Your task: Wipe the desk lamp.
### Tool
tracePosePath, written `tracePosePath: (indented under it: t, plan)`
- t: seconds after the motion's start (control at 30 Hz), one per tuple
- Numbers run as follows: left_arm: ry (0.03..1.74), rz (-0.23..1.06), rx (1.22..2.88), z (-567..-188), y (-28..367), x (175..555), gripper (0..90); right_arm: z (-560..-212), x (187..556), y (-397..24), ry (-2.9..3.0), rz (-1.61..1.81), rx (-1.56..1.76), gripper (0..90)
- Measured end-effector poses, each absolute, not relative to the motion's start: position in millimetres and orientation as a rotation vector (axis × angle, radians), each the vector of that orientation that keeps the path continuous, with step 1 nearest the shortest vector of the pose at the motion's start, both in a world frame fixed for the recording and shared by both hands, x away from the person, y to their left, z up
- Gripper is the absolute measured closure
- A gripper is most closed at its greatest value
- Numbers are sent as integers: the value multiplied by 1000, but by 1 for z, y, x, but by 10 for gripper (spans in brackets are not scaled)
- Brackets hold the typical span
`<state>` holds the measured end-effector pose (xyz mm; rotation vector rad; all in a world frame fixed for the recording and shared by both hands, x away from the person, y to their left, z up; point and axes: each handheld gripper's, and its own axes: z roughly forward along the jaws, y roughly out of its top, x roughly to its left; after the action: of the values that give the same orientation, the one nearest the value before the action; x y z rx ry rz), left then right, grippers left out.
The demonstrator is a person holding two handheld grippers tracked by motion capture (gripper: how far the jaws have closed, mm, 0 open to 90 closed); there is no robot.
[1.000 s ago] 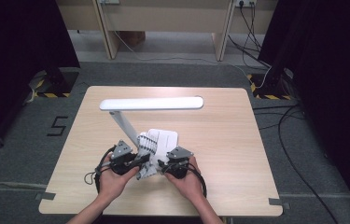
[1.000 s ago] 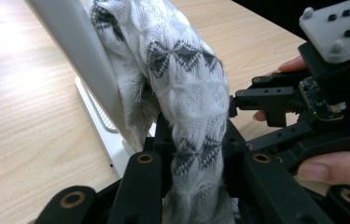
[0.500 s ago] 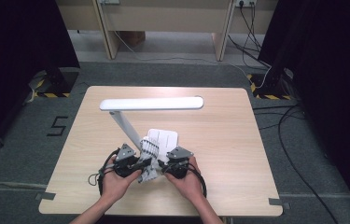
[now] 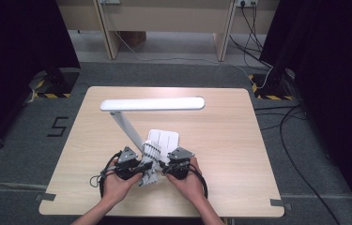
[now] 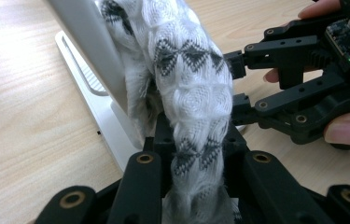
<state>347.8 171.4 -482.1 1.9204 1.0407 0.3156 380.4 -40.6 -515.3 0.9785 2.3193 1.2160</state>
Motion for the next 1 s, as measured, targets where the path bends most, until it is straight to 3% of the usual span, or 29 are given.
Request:
tracePosePath:
  t: [1.0]
  plan:
    - [1026, 286, 1917, -474, 204, 310, 743, -515, 380, -41, 2319, 1214, 980, 495]
